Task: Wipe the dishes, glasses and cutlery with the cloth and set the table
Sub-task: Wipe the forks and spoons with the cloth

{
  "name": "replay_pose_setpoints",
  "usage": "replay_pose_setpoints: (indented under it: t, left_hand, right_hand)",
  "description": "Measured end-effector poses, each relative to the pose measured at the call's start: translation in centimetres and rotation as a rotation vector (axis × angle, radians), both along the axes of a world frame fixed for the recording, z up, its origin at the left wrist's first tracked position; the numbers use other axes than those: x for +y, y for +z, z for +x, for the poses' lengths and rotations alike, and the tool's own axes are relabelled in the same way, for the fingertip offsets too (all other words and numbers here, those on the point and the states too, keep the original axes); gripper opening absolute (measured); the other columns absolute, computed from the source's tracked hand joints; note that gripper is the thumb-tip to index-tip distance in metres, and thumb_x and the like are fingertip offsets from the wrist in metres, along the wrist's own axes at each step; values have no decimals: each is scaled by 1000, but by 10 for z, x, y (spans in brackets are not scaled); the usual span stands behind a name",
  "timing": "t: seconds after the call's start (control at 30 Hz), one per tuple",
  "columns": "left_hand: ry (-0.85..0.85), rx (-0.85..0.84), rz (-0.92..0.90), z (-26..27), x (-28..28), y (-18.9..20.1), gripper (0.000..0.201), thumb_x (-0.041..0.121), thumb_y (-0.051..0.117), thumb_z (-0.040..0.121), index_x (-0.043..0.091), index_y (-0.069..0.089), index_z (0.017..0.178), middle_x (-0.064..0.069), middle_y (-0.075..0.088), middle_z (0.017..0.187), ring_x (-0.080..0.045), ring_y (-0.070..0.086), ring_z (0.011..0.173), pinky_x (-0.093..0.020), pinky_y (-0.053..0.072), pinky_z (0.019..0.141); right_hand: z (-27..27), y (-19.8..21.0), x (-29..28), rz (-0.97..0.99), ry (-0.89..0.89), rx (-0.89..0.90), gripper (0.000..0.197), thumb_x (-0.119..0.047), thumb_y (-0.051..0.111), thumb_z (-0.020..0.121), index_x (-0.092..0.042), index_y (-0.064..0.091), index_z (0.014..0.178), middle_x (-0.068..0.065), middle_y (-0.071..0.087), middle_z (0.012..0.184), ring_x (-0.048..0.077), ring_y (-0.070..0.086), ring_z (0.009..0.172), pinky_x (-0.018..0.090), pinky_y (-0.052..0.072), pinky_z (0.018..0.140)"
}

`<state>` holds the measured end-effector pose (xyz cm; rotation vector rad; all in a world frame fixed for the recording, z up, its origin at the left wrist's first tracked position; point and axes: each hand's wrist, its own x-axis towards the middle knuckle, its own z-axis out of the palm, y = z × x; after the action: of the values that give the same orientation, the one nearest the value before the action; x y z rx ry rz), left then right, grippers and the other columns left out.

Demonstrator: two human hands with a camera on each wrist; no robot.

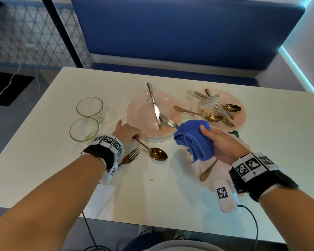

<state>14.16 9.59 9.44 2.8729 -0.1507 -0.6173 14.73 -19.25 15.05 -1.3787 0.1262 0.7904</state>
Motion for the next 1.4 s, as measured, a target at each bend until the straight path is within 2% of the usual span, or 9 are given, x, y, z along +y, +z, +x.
replay_pose_setpoints:
  t: [0.23, 0.37, 0.5, 0.73, 0.87, 1.0, 1.17, 1.27, 1.4]
  left_hand:
    - [6, -65, -200, 5, -3, 19, 11, 14, 63, 85, 23, 61, 80, 9, 61, 81, -11, 48, 88, -38, 6, 115]
    - [-84, -190, -257, 12, -25, 43, 4, 16, 66, 82, 20, 66, 82, 13, 60, 78, -11, 51, 83, -28, 26, 93]
    - [-160, -240, -267, 16, -48, 58, 11, 12, 66, 80, 22, 65, 79, 9, 62, 77, -11, 48, 81, -27, 22, 87]
    - [-157, -294, -344, 16, -62, 75, 8, 15, 71, 78, 18, 72, 86, 3, 72, 88, -7, 52, 79, -16, 20, 81]
    - [-81, -379, -280, 16, -85, 85, 8, 17, 67, 81, 21, 72, 86, 5, 70, 83, -15, 59, 82, -36, 39, 95]
    - [38, -276, -179, 9, -118, 99, 18, 29, 54, 92, 18, 68, 89, 5, 63, 73, -15, 56, 69, -25, 41, 68]
    - [260, 312, -794, -7, -159, 111, 27, 19, 33, 101, 8, 55, 90, -2, 44, 53, -8, 37, 31, -15, 28, 33]
    - [451, 284, -1014, -9, -193, 103, 29, 17, 32, 101, 10, 50, 79, 4, 35, 42, -3, 26, 26, -11, 17, 33]
    - [450, 129, -888, -13, -230, 75, 23, 17, 34, 99, 11, 51, 85, 0, 41, 55, -7, 39, 37, -20, 25, 39]
  right_hand:
    - [17, 0, 3, -199, 117, -66, 43, -31, 38, 99, -7, 46, 134, 12, 58, 130, 24, 56, 118, 37, 45, 100]
    - [24, 4, 17, -493, 359, -277, 37, -44, 39, 96, -23, 51, 125, -1, 58, 127, 17, 55, 116, 39, 39, 106]
    - [19, 9, 33, -622, 737, -538, 34, -34, 51, 95, -24, 50, 127, -10, 57, 111, 8, 53, 99, 19, 40, 86]
    - [21, -2, 18, -787, 746, -683, 28, -38, 60, 88, -11, 62, 83, 7, 62, 82, 20, 55, 73, 32, 44, 74]
    - [34, 2, -9, -660, 529, -661, 12, -21, 63, 87, -11, 63, 94, 7, 63, 89, 19, 55, 82, 31, 44, 78]
    - [52, 6, -38, -667, 108, -714, 17, -27, 67, 84, -16, 58, 75, 6, 59, 74, 20, 52, 70, 32, 44, 71]
    - [71, 5, -76, -322, -404, -530, 47, -38, 71, 76, 6, 56, 80, 24, 55, 75, 34, 52, 65, 44, 51, 68]
    - [68, -4, -76, -125, -679, -425, 33, -33, 59, 89, -1, 58, 92, 17, 56, 81, 26, 54, 73, 38, 49, 67]
    - [69, -29, -72, 111, -756, -102, 44, -27, 44, 98, 5, 47, 129, 17, 65, 104, 19, 62, 78, 24, 54, 62]
